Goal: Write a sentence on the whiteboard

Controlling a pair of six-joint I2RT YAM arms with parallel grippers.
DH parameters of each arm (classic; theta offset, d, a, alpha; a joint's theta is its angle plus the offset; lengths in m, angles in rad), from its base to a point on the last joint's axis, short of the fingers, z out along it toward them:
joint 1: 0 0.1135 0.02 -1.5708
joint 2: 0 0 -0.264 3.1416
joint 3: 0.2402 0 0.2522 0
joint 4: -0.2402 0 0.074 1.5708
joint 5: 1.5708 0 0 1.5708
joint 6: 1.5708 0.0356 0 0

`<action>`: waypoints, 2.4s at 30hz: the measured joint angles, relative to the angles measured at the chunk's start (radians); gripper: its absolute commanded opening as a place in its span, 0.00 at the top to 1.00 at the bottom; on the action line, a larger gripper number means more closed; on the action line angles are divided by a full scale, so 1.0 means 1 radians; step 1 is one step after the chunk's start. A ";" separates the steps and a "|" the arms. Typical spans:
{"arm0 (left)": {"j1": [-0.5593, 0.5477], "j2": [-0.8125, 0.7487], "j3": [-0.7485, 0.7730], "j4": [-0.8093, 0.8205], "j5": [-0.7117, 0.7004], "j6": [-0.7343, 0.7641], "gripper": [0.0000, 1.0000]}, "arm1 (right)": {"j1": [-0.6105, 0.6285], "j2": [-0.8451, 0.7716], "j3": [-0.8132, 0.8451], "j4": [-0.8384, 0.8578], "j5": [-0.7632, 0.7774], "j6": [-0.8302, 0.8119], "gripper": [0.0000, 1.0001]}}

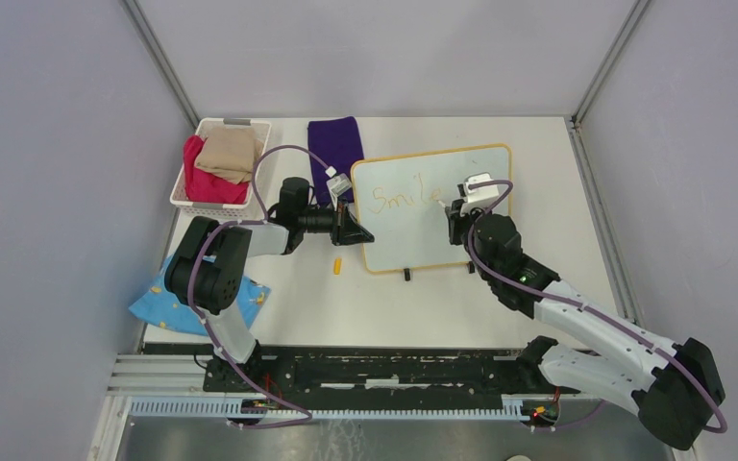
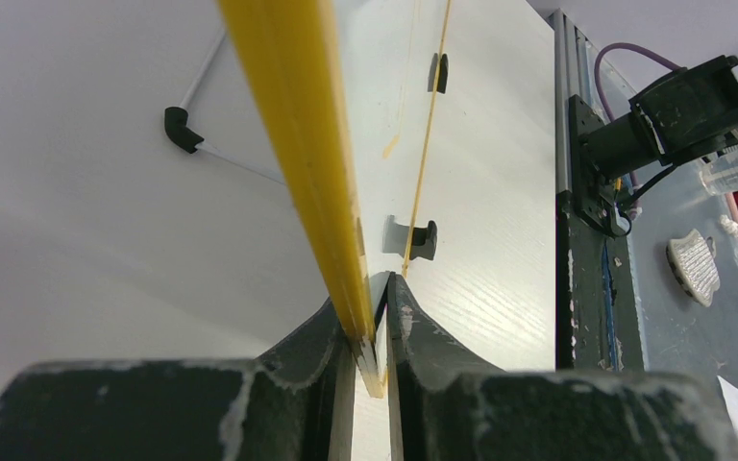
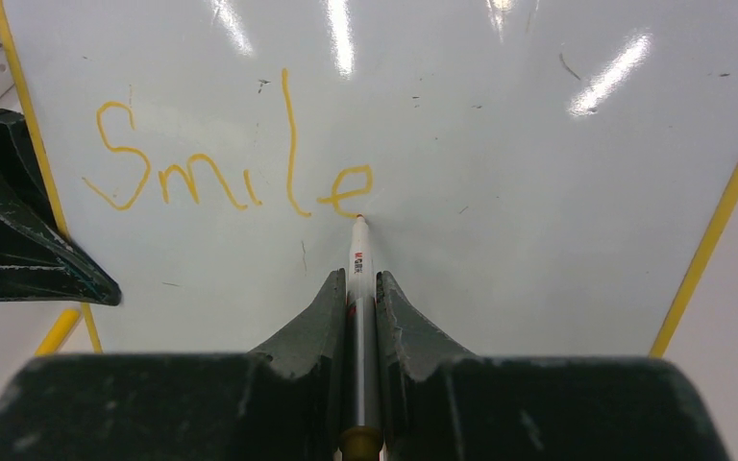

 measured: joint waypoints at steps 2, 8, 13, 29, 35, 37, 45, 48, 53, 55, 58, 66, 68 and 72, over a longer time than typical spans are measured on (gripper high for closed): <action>0.000 0.000 0.000 -0.002 0.000 0.000 0.98 | 0.000 -0.007 0.000 -0.006 0.016 -0.001 1.00; -0.002 0.000 0.001 -0.006 -0.001 0.000 0.98 | 0.000 -0.016 0.000 -0.027 0.048 -0.001 1.00; -0.002 0.000 0.002 -0.011 -0.002 0.000 0.98 | -0.003 -0.037 -0.001 -0.036 0.032 -0.008 1.00; -0.003 0.000 0.002 -0.019 -0.006 0.001 0.98 | 0.022 -0.047 0.011 0.063 -0.178 -0.029 1.00; -0.004 0.000 0.002 -0.021 -0.007 0.001 0.98 | 0.076 0.029 0.059 0.070 -0.167 -0.039 1.00; -0.004 0.000 0.002 -0.021 -0.007 0.001 0.98 | 0.077 0.039 0.066 0.074 -0.151 -0.040 1.00; -0.005 0.000 0.002 -0.021 -0.008 0.002 0.98 | 0.077 0.084 0.092 0.084 -0.088 -0.039 1.00; -0.005 0.000 0.002 -0.021 -0.008 0.002 0.98 | 0.077 0.101 0.100 0.089 -0.079 -0.040 1.00; -0.006 0.000 0.002 -0.021 -0.008 0.003 0.98 | 0.077 0.121 0.104 0.090 -0.071 -0.042 1.00; -0.006 0.000 0.002 -0.021 -0.008 0.003 0.98 | 0.077 0.126 0.104 0.090 -0.066 -0.044 1.00; -0.006 0.000 0.002 -0.021 -0.009 0.003 0.98 | 0.077 0.137 0.105 0.095 -0.056 -0.047 1.00; -0.008 0.000 0.002 -0.023 -0.012 0.003 0.98 | 0.071 0.152 0.105 0.099 -0.039 -0.047 1.00; -0.008 0.000 0.002 -0.023 -0.013 0.003 0.98 | 0.069 0.153 0.105 0.103 -0.038 -0.047 1.00; -0.008 0.000 0.002 -0.024 -0.014 0.003 0.98 | 0.065 0.158 0.105 0.112 -0.037 -0.046 1.00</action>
